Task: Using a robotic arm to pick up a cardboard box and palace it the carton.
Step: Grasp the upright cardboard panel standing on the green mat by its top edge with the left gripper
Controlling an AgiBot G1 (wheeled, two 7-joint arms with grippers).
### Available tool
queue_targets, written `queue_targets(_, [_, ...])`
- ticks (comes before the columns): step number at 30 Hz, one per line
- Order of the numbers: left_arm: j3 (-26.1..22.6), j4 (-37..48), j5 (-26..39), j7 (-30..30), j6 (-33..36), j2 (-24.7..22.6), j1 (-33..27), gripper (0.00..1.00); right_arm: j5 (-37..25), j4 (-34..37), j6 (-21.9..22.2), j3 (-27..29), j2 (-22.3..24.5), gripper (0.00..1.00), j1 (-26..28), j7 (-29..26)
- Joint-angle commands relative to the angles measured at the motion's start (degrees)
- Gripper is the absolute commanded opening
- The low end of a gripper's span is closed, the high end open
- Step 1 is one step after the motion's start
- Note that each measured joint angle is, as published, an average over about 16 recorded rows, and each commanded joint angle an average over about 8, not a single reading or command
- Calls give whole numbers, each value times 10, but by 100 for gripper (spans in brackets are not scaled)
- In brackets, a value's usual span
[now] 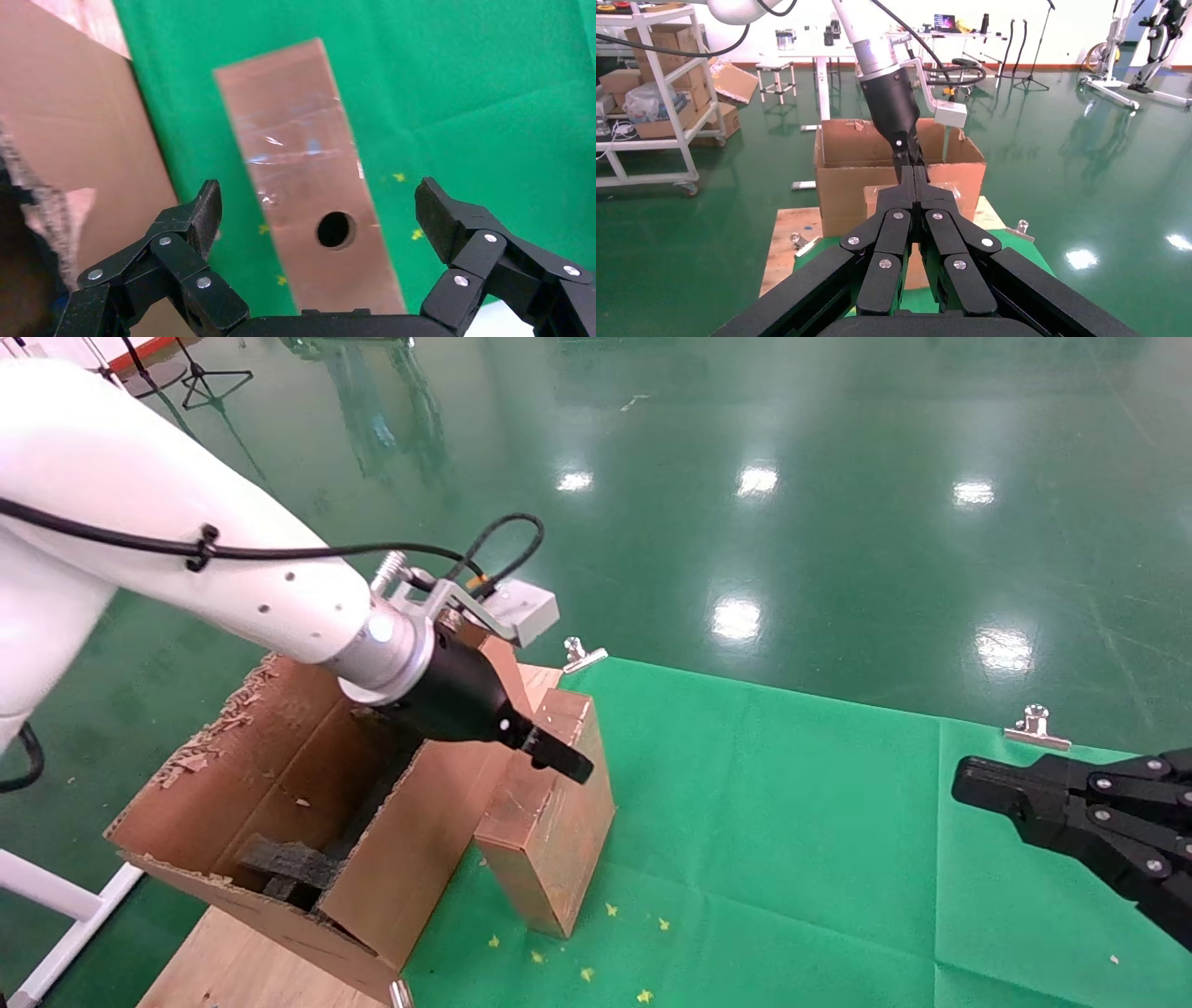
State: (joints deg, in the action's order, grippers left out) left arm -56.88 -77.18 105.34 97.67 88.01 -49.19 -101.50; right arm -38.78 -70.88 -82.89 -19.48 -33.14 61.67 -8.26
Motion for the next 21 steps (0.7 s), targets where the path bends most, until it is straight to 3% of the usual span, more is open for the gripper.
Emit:
queue_targets(1, [-7,0,1,2,-2,-3,1,100,0,0,0,0,0,0,0,0])
queue_targets(10, [-28,0,4,4,-6,-11,3,100,0,0,0,0,0,0,0,0])
queue_targets(12, [-31,1,5,4,-7,-11,3,100,0,0,0,0,0,11,0,0])
queue_targets(14, [-33,1,7,5,-7,-12,2,100,0,0,0,0,0,34,0,0])
queue_targets(15, [-34,1,7,5,-7,-12,2,92,0,0,0,0,0,47,0,0])
queue_targets(18, [-35,1,8,5,-8,-12,1,55,0,0,0,0,0,84,0,0])
queue_targets(20, [-35,1,8,5,-8,-12,1,30,0,0,0,0,0,99,0,0])
queue_targets(21, [-35,1,8,5,-8,-12,1,18,0,0,0,0,0,100,0,0])
